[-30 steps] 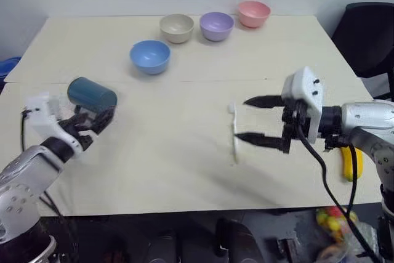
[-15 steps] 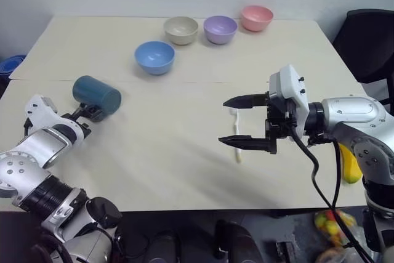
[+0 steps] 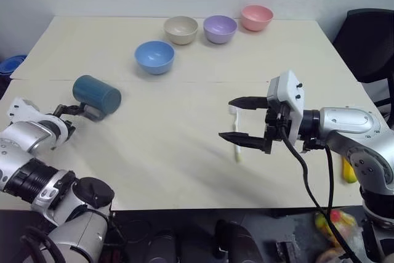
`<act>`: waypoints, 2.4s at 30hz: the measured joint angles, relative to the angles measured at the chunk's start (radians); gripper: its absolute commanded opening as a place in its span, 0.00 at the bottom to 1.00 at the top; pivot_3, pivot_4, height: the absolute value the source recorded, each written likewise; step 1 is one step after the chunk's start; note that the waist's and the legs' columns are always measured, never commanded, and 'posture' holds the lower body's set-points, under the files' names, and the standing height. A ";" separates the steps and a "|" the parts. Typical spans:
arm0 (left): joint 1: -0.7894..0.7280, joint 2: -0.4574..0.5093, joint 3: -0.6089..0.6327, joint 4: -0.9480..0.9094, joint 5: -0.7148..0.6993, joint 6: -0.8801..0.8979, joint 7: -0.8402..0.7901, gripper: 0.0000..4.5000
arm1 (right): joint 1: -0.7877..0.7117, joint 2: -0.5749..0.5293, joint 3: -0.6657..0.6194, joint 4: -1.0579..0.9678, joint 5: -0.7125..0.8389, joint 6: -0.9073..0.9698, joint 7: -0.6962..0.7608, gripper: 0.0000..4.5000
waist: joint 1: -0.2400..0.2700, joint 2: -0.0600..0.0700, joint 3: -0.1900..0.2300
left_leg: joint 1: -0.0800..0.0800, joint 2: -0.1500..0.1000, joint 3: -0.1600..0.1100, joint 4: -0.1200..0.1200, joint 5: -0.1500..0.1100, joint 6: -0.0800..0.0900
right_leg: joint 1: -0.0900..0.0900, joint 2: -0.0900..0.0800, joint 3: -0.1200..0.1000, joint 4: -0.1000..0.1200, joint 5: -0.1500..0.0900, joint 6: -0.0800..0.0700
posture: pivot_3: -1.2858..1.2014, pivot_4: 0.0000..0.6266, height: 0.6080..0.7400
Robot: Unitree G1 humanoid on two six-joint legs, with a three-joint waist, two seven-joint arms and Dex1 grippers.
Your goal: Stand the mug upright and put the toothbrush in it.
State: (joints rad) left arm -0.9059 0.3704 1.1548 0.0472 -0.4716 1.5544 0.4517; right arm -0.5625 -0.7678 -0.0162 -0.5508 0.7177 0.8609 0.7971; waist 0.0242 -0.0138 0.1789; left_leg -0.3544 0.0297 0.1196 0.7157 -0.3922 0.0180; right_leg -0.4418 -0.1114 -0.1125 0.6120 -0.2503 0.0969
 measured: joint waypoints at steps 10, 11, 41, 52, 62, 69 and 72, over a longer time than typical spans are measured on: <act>-0.088 0.076 -0.056 0.322 0.091 -0.187 0.003 1.00 | -0.019 0.008 -0.039 -0.032 0.068 0.015 -0.056 0.99 | 0.001 0.001 -0.001 | 0.003 0.000 0.000 0.000 0.003 -0.003 | 0.000 -0.002 0.000 0.007 -0.001 -0.003 | 0.52 0.24 1.00; -0.097 0.085 -0.073 0.352 0.094 -0.199 0.001 0.96 | -0.019 0.008 -0.040 -0.037 0.079 0.017 -0.061 1.00 | 0.001 0.001 -0.001 | 0.003 0.000 -0.001 0.000 0.003 -0.003 | 0.000 -0.002 0.000 0.008 -0.001 -0.003 | 0.52 0.24 1.00; -0.185 0.196 -0.282 0.751 0.085 -0.378 -0.077 0.01 | 0.037 -0.018 -0.110 -0.095 0.170 0.035 -0.163 1.00 | 0.002 0.003 -0.001 | 0.000 0.001 -0.002 -0.001 0.004 -0.001 | -0.002 -0.005 -0.002 0.007 -0.001 -0.003 | 0.52 0.24 1.00; 0.049 0.127 -0.826 0.169 0.026 -0.588 -0.686 0.01 | 0.120 -0.024 -0.210 -0.070 0.263 0.083 -0.228 1.00 | -0.005 -0.002 0.001 | -0.003 0.000 0.001 -0.003 0.003 -0.002 | -0.003 -0.002 -0.006 0.001 -0.002 -0.003 | 0.52 0.24 1.00; 0.404 -0.091 -1.216 -0.075 0.339 -1.296 -0.704 0.01 | 0.249 0.084 -0.235 -0.067 0.249 0.129 -0.503 1.00 | -0.003 -0.001 0.001 | -0.002 0.002 0.000 -0.002 0.003 0.000 | -0.003 -0.002 -0.002 0.001 -0.001 -0.003 | 0.52 0.24 1.00; 0.552 -0.095 -1.216 -0.047 0.488 -1.546 -0.623 0.01 | 0.334 0.099 -0.235 -0.079 0.255 0.130 -0.555 1.00 | 0.003 -0.001 0.001 | -0.003 0.002 -0.002 0.000 0.001 0.008 | -0.003 -0.006 -0.001 -0.001 0.001 0.001 | 0.52 0.24 1.00; 0.569 -0.096 -1.208 -0.022 0.497 -1.604 -0.616 0.09 | 0.337 0.099 -0.235 -0.085 0.260 0.130 -0.555 1.00 | 0.000 -0.001 0.001 | -0.003 0.002 -0.001 0.001 0.000 0.010 | -0.002 -0.007 0.000 -0.001 0.001 0.001 | 0.52 0.24 1.00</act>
State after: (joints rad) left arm -0.3371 0.2746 -0.0530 0.0255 0.0250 -0.0494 -0.1640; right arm -0.2256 -0.6688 -0.2514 -0.6362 0.9779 0.9913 0.2421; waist 0.0241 -0.0144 0.1798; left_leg -0.3575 0.0315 0.1186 0.7163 -0.3926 0.0284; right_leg -0.4441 -0.1183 -0.1124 0.6110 -0.2492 0.0982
